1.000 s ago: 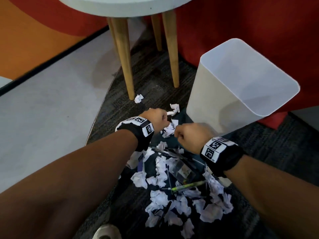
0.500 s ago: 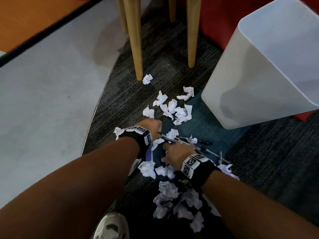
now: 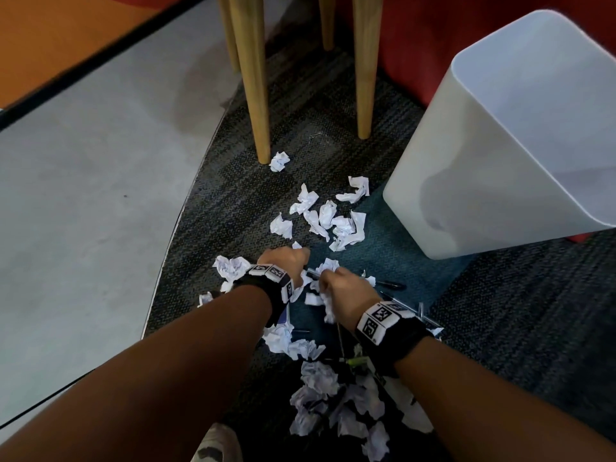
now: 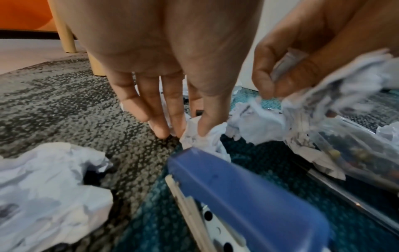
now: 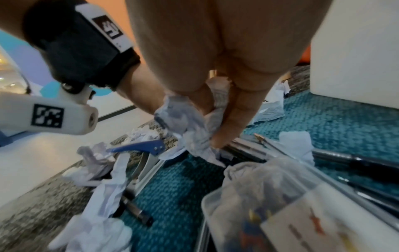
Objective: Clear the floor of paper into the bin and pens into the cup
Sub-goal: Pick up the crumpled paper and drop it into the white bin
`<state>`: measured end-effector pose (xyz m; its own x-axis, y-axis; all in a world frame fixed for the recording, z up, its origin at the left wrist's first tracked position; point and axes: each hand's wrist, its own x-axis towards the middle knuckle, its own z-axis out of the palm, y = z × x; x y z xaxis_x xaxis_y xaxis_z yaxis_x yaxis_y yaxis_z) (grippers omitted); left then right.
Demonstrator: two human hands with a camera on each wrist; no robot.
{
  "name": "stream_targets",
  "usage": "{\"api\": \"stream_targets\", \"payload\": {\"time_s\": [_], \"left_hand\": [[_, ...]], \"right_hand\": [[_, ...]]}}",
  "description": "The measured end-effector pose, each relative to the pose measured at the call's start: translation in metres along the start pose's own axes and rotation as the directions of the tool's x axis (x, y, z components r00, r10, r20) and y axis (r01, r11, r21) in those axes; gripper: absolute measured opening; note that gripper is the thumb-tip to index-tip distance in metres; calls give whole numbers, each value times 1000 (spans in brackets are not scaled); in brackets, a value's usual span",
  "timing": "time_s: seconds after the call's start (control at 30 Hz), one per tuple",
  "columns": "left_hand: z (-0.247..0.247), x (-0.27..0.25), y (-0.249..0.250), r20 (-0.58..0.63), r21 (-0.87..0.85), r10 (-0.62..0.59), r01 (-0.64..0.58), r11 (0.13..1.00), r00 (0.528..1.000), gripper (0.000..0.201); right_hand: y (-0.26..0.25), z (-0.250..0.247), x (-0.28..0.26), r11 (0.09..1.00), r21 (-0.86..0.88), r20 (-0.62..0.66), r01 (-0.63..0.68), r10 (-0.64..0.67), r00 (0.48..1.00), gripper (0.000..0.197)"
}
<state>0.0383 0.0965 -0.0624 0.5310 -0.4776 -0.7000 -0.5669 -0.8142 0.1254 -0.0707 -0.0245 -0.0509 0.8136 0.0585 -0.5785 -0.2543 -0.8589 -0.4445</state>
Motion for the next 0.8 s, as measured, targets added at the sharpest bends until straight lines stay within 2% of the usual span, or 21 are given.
{"api": "stream_targets", "payload": {"time_s": [0.27, 0.37, 0.43, 0.53, 0.67, 0.77, 0.8], "left_hand": [[-5, -1, -3, -48, -184, -31, 21, 983, 998, 48], [-7, -1, -4, -86, -245, -27, 5, 970, 996, 51], [-9, -2, -4, -108, -267, -27, -3, 964, 994, 46], [-8, -2, -5, -151, -259, -9, -31, 965, 988, 32], [-6, 2, -8, -173, -266, -5, -42, 963, 985, 28], [-8, 2, -9, -194, -302, -4, -56, 952, 981, 27], [-9, 1, -9, -206, -314, 3, -69, 947, 979, 27]], "right_hand": [[13, -22, 5, 959, 260, -111, -114, 147, 983, 41], [17, -28, 5, 947, 297, -133, -121, 167, 977, 45], [19, -30, 5, 939, 319, -173, -127, 190, 967, 44], [21, -31, 4, 923, 360, -224, -137, 228, 948, 40], [21, -33, 6, 895, 425, -265, -138, 268, 926, 36], [19, -35, 5, 860, 483, -267, -162, 321, 909, 15], [19, -34, 5, 850, 496, -255, -178, 338, 906, 15]]}}
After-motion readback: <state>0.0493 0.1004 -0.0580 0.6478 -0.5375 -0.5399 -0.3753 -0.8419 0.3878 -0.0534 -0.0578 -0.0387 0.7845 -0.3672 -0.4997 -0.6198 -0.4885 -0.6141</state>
